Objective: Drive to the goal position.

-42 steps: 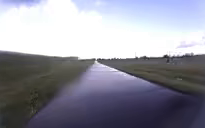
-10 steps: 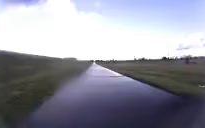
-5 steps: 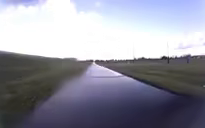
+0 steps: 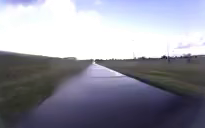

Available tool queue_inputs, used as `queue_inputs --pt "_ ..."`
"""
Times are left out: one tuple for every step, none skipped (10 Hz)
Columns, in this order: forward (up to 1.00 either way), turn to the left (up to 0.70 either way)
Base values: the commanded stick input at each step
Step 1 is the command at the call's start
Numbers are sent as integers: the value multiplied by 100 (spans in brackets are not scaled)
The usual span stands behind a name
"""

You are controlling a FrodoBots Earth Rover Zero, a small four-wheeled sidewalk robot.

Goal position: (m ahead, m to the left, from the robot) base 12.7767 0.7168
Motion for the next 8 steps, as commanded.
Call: queue_inputs --pt "45 0" --pt "45 0" --pt "45 0" --pt "45 0" --pt "45 0" --pt "45 0" --pt "45 0" --pt "45 0"
